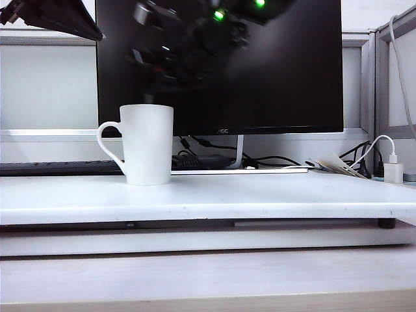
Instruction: Pick up a spoon and stir the liquid in the cup.
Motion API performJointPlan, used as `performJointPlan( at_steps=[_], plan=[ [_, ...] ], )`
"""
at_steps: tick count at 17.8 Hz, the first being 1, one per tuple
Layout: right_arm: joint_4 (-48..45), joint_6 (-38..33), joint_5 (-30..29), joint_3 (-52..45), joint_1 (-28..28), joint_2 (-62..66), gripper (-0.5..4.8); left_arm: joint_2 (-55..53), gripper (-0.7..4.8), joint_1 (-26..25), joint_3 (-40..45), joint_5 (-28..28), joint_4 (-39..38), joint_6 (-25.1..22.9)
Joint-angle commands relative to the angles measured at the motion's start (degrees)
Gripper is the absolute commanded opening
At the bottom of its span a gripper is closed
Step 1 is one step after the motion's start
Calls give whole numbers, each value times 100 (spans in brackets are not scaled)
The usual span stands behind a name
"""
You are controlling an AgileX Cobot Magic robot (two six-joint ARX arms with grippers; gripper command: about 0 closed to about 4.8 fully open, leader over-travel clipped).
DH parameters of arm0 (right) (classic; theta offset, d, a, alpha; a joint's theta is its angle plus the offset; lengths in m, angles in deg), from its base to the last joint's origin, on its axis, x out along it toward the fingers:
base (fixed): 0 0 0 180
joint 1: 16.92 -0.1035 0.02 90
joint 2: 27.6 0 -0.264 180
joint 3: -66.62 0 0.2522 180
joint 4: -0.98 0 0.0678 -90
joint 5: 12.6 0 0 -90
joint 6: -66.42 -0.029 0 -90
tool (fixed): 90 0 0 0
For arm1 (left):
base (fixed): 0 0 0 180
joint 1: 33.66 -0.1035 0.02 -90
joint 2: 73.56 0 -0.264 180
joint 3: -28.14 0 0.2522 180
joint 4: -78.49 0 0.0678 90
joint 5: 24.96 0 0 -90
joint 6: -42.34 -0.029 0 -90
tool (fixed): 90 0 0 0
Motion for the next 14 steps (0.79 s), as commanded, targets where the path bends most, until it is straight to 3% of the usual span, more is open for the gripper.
performJointPlan(
  at_steps=[1, 5, 8, 10, 12, 14],
  plan=[
    [640, -11, -627, 57, -151, -129, -6, 17, -5, -4, -20, 24, 122, -4],
    [1738, 190, -337, 57, -22, -192, -6, 17, -5, -4, -20, 26, 120, -4],
    [1445, 190, -173, 57, 101, -203, -6, 17, -5, -2, -20, 26, 116, -7],
    [737, 188, 280, 57, 101, -186, -6, 17, -5, -2, -17, 28, 109, -4],
    [9, -116, -68, 59, 42, -164, -6, 17, -5, -2, -17, 28, 109, -4],
    [96, -286, -507, 138, 2, -170, -6, 17, -5, -4, -17, 26, 92, -4]
  ],
)
